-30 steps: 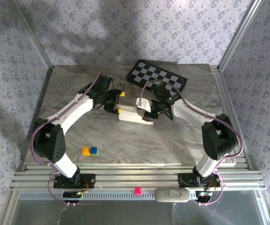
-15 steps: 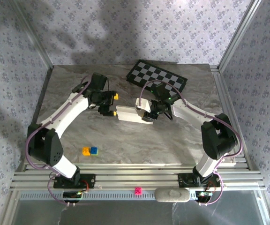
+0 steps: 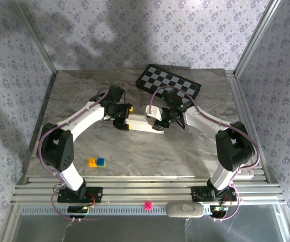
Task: Fold the paper box
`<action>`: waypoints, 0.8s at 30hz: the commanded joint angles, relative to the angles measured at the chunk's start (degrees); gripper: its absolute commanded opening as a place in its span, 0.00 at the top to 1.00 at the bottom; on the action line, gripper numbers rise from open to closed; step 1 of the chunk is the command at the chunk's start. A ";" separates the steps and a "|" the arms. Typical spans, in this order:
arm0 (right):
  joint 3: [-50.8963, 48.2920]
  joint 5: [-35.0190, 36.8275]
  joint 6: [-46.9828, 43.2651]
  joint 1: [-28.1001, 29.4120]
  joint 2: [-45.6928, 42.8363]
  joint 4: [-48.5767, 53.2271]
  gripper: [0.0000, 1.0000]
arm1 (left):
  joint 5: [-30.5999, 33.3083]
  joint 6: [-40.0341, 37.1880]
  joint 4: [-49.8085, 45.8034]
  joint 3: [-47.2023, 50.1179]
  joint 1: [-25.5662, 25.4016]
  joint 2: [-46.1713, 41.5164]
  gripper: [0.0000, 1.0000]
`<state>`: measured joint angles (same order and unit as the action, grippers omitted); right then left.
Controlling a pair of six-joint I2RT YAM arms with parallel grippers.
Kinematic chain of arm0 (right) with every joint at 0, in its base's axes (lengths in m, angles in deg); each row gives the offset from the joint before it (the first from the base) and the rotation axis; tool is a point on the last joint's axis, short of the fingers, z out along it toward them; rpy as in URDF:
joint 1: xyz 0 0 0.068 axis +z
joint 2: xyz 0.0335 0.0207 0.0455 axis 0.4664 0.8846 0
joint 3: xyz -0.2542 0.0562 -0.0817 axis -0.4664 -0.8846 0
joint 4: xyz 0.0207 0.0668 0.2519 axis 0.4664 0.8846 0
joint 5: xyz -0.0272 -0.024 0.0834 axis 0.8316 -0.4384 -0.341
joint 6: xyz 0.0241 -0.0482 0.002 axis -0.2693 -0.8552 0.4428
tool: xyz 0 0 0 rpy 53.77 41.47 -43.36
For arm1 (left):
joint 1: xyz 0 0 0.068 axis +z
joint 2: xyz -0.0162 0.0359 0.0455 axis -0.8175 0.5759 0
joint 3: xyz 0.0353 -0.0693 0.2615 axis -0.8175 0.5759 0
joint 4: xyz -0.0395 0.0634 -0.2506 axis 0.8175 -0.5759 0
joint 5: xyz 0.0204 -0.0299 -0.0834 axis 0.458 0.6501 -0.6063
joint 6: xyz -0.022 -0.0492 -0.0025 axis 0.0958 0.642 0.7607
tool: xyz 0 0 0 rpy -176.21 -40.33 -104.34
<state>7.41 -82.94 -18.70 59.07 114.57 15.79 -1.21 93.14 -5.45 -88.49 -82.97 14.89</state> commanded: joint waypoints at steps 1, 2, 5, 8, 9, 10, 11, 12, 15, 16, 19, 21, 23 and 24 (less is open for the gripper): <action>0.80 -1.11 0.16 0.10 0.99 0.74 0.58 | 0.12 -0.88 0.64 -2.44 -0.27 1.67 0.25; 0.79 -1.10 0.20 0.07 1.03 0.64 0.58 | 0.20 -0.89 1.50 -1.73 -0.33 1.97 0.25; 0.79 -1.23 0.27 -0.02 1.18 0.47 0.58 | 0.38 -0.88 3.60 -0.05 -0.40 2.58 0.26; 0.79 -1.22 0.46 0.02 1.20 0.26 0.58 | 0.57 -0.97 4.30 0.54 -0.34 2.85 0.27; 0.79 -1.28 0.47 0.02 1.25 0.27 0.58 | 0.73 -0.91 4.48 0.67 -0.42 2.85 0.28; 0.79 -1.22 0.51 0.02 1.34 0.33 0.58 | 0.79 -0.91 4.54 0.75 -0.46 2.80 0.29; 0.79 -1.14 0.46 0.02 1.35 0.25 0.58 | 0.75 -0.88 4.49 0.89 -0.50 2.77 0.31; 0.88 -1.11 0.46 0.00 1.37 0.24 0.58 | 0.84 -0.88 4.53 0.98 -0.62 2.68 0.32; 1.04 -1.05 0.49 0.02 1.50 0.35 0.58 | 0.29 0.49 4.77 2.02 -0.71 2.27 0.36; 1.05 -1.06 0.46 0.02 1.40 0.47 0.58 | 0.14 1.24 4.85 2.29 -0.77 2.00 0.36; 0.88 -0.94 0.48 0.10 1.40 0.52 0.58 | 2.04 1.04 0.59 0.38 -0.48 1.10 0.35; 0.73 -0.94 0.46 0.18 1.28 0.54 0.58 | 2.61 0.23 -2.72 -1.98 -0.22 1.49 0.34; 0.73 -0.73 0.55 0.26 1.21 0.56 0.58 | 2.34 -0.39 -5.56 -4.01 -0.16 2.44 0.36; 0.75 -0.67 0.57 0.22 1.25 0.47 0.58 | 2.20 -0.68 -7.10 -4.88 -0.26 2.94 0.38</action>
<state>7.44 -83.35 -18.68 59.07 114.90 15.11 0.12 93.38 -6.24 -89.24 -83.32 17.12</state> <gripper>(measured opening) 0.417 0.631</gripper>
